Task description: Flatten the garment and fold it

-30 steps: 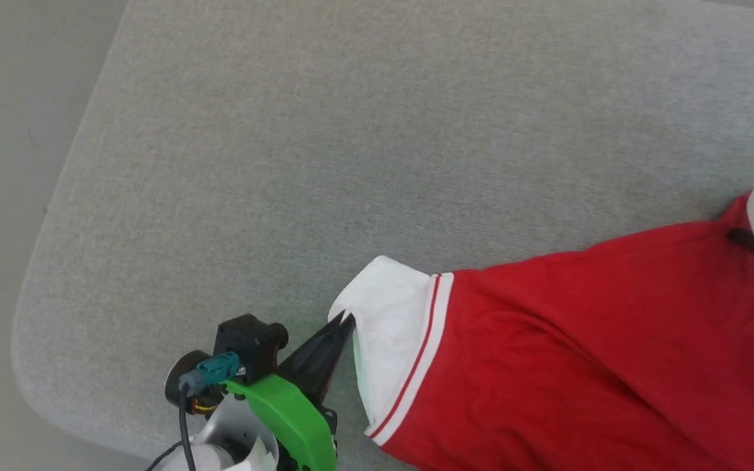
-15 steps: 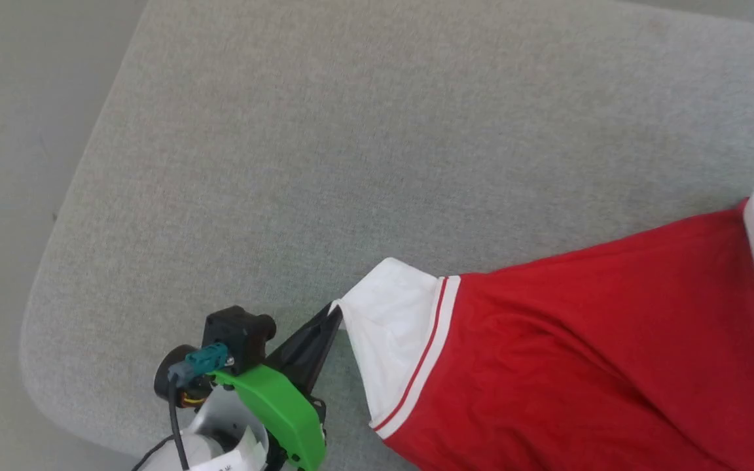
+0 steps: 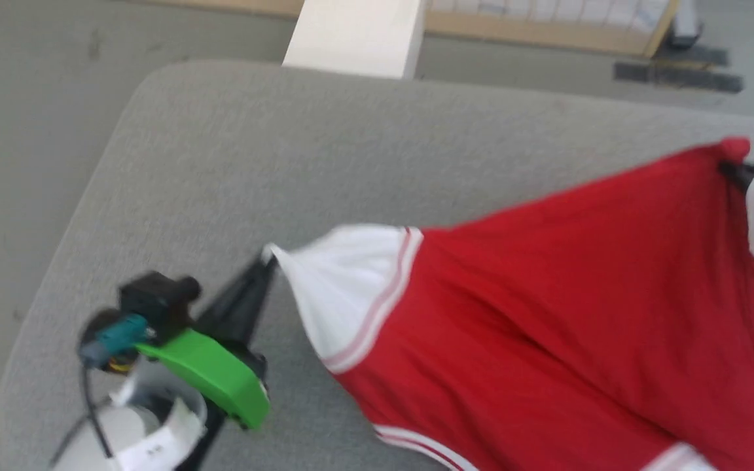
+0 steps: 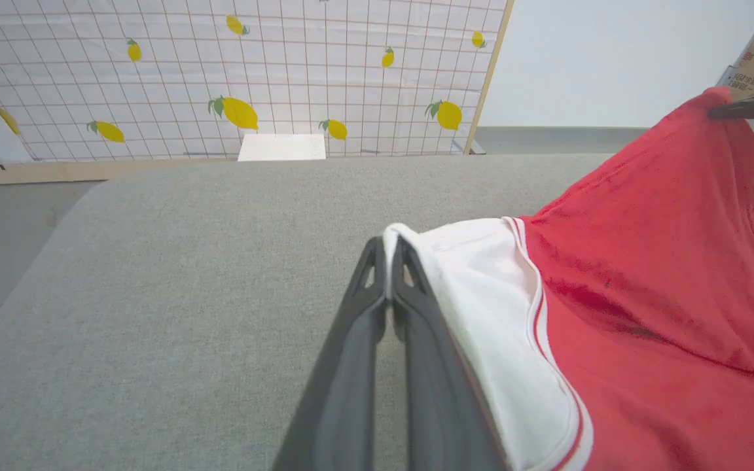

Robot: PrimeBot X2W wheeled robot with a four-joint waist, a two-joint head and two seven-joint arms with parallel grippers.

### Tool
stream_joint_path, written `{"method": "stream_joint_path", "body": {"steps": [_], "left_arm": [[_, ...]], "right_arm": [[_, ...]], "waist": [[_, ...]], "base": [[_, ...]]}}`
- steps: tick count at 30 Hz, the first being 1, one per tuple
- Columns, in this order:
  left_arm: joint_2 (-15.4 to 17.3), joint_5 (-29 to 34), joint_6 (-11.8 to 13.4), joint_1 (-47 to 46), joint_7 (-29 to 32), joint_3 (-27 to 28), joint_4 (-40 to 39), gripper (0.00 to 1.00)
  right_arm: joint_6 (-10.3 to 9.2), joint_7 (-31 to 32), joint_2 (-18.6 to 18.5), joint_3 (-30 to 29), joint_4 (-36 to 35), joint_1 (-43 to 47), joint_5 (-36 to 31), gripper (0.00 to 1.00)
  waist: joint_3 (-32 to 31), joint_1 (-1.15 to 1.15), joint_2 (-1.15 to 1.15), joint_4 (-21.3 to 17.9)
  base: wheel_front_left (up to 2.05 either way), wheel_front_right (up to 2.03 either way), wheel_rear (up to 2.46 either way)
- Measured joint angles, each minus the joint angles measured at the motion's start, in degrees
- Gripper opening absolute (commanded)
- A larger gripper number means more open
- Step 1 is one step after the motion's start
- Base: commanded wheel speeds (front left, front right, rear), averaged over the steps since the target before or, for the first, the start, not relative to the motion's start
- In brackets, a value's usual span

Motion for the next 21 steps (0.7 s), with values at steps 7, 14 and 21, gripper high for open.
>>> {"method": "stream_joint_path", "body": {"steps": [7, 14, 21], "left_arm": [[1.7, 1.1, 0.8, -4.9, -2.7, 4.7, -4.1, 0.0], [2.3, 1.4, 1.9, -12.0, -4.7, 9.9, -9.4, 0.0], [4.1, 1.3, 2.7, -20.2, -4.9, 15.8, -12.7, 0.0]], "right_arm": [[0.0, -5.9, -2.1, -0.4, -7.0, -0.5, 1.4, 0.0], [0.0, -9.4, -2.5, -2.2, -14.0, -1.7, 2.2, 0.0], [0.0, -10.2, -0.5, -6.9, -20.8, -4.1, 3.3, 0.0]], "waist": [[-4.4, 0.0, 0.0, -3.2], [-7.1, 0.0, 0.0, -6.9], [-7.8, 0.0, 0.0, -10.4]], "base": [[0.0, 0.0, 0.0], [0.0, 0.0, 0.0], [0.0, 0.0, 0.0]]}}
